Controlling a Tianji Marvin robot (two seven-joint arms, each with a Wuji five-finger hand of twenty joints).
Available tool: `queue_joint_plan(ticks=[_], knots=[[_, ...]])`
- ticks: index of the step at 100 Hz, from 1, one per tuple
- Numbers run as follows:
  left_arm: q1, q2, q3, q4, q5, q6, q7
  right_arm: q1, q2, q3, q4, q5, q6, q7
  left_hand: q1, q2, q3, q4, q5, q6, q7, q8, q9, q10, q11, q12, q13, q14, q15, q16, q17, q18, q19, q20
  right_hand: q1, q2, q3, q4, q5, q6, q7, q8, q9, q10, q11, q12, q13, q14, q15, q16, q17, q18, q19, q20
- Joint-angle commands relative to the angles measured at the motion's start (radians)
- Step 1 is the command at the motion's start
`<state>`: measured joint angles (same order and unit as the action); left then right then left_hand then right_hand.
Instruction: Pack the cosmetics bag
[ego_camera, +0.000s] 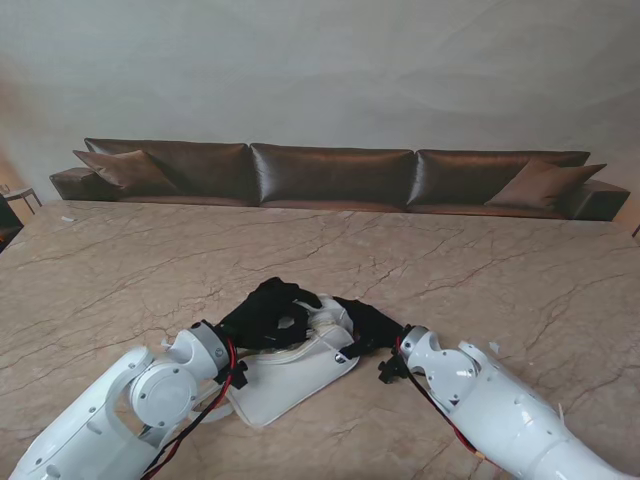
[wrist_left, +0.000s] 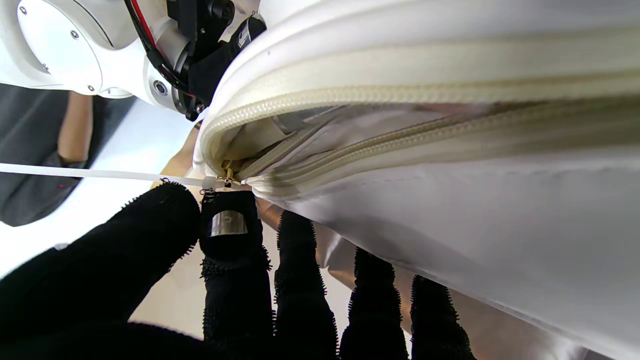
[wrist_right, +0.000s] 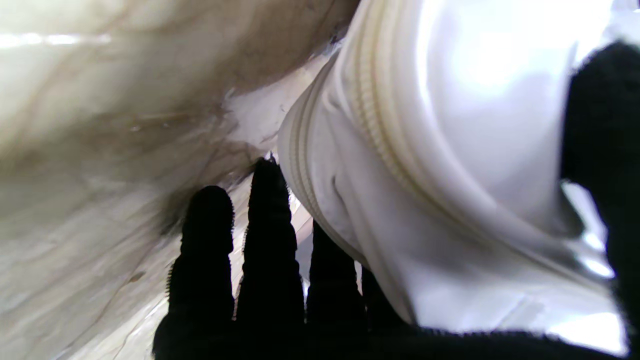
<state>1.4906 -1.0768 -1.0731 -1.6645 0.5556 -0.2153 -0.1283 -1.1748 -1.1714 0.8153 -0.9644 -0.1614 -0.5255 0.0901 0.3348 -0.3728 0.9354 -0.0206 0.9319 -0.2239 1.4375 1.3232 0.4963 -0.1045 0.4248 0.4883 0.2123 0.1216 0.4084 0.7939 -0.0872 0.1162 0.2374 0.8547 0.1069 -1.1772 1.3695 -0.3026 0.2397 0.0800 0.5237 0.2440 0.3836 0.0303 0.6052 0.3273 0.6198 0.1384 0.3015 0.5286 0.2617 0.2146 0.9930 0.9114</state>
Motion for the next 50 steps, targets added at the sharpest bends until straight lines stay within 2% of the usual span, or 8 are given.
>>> queue_joint_plan(ticks=[1,15,23,30,31,33,38,50], knots=[[0.003,-0.001,-0.001,-0.008,-0.001,0.003,-0.004,-0.010,0.002,0.003,-0.037,-0.010,0.016,0.012,-0.026,0.030,0.003,-0.013,0.057,-0.008,0.119,0.034,-0.038,-0.011,0.009,0.005,-0.028,-0.018,0.006,0.013,-0.012,-0.018,-0.015,0.006,-0.056,-0.041,0.050,0.026,-0.056,0.035,-0.023,-0.037,-0.068,0.019,-0.027,-0.016,-0.049,0.029,-0.036,-0.033,-0.021,0.014,-0.079,-0.049],[0.003,-0.002,0.000,-0.008,0.001,0.003,-0.001,-0.018,0.015,0.014,-0.093,0.000,0.042,0.048,-0.025,0.031,0.005,-0.012,0.057,-0.008,0.119,0.034,-0.038,-0.012,0.009,0.005,-0.027,-0.019,0.007,0.013,-0.011,-0.019,-0.016,0.004,-0.101,-0.055,0.076,0.018,-0.134,0.112,-0.089,-0.057,-0.164,0.076,-0.030,-0.024,-0.104,0.050,-0.062,-0.069,-0.049,0.014,-0.127,-0.080],[0.003,-0.003,0.003,-0.007,0.000,0.003,0.003,-0.016,0.021,0.012,-0.111,0.016,0.052,0.076,-0.026,0.034,0.005,-0.013,0.057,-0.008,0.119,0.034,-0.041,-0.014,0.008,0.005,-0.031,-0.022,0.007,0.013,-0.011,-0.022,-0.016,0.003,-0.105,-0.055,0.079,0.017,-0.164,0.142,-0.125,-0.058,-0.205,0.085,-0.015,-0.022,-0.117,0.054,-0.064,-0.077,-0.056,0.013,-0.141,-0.087],[0.002,-0.003,0.007,-0.005,0.000,0.001,0.005,-0.011,0.019,0.004,-0.115,0.042,0.054,0.091,-0.025,0.034,0.005,-0.013,0.057,-0.008,0.119,0.034,-0.040,-0.012,0.008,0.006,-0.031,-0.021,0.007,0.013,-0.011,-0.022,-0.017,0.001,-0.103,-0.074,0.088,0.015,-0.154,0.145,-0.176,-0.026,-0.209,0.085,0.020,-0.018,-0.104,0.055,-0.049,-0.075,-0.053,0.019,-0.139,-0.081],[0.002,-0.003,0.007,-0.005,0.000,0.000,0.006,-0.011,0.019,0.002,-0.116,0.043,0.054,0.092,-0.026,0.034,0.005,-0.013,0.057,-0.008,0.119,0.034,-0.040,-0.013,0.009,0.006,-0.031,-0.021,0.007,0.013,-0.011,-0.022,-0.017,0.001,-0.104,-0.073,0.087,0.016,-0.148,0.145,-0.206,0.020,-0.210,0.084,0.027,-0.021,-0.102,0.055,-0.046,-0.070,-0.052,0.018,-0.140,-0.075],[0.002,-0.003,0.008,-0.004,0.000,-0.001,0.007,-0.009,0.019,-0.001,-0.116,0.045,0.054,0.093,-0.025,0.035,0.005,-0.013,0.057,-0.008,0.119,0.034,-0.040,-0.012,0.009,0.006,-0.031,-0.021,0.007,0.013,-0.011,-0.022,-0.017,0.001,-0.107,-0.073,0.086,0.016,-0.144,0.145,-0.230,0.056,-0.206,0.078,0.036,-0.022,-0.095,0.051,-0.042,-0.065,-0.047,0.022,-0.137,-0.068],[0.001,-0.003,0.011,-0.002,0.000,-0.002,0.008,-0.006,0.015,-0.007,-0.115,0.048,0.052,0.087,-0.026,0.034,0.005,-0.013,0.057,-0.008,0.119,0.034,-0.040,-0.012,0.009,0.006,-0.032,-0.021,0.007,0.013,-0.011,-0.023,-0.017,0.000,-0.107,-0.082,0.089,0.014,-0.134,0.139,-0.243,0.083,-0.188,0.061,0.066,-0.008,-0.077,0.042,-0.021,-0.050,-0.040,0.027,-0.113,-0.051],[0.000,-0.004,0.016,0.002,0.000,-0.004,0.011,0.000,-0.005,-0.025,-0.095,0.045,0.033,0.032,-0.026,0.034,0.007,-0.013,0.057,-0.008,0.119,0.034,-0.041,-0.012,0.010,0.006,-0.034,-0.020,0.009,0.013,-0.010,-0.023,-0.019,-0.003,-0.060,-0.087,0.065,0.018,-0.061,0.092,-0.242,0.165,-0.094,-0.024,0.212,0.066,-0.027,-0.006,0.096,0.073,-0.005,0.047,-0.014,0.042]])
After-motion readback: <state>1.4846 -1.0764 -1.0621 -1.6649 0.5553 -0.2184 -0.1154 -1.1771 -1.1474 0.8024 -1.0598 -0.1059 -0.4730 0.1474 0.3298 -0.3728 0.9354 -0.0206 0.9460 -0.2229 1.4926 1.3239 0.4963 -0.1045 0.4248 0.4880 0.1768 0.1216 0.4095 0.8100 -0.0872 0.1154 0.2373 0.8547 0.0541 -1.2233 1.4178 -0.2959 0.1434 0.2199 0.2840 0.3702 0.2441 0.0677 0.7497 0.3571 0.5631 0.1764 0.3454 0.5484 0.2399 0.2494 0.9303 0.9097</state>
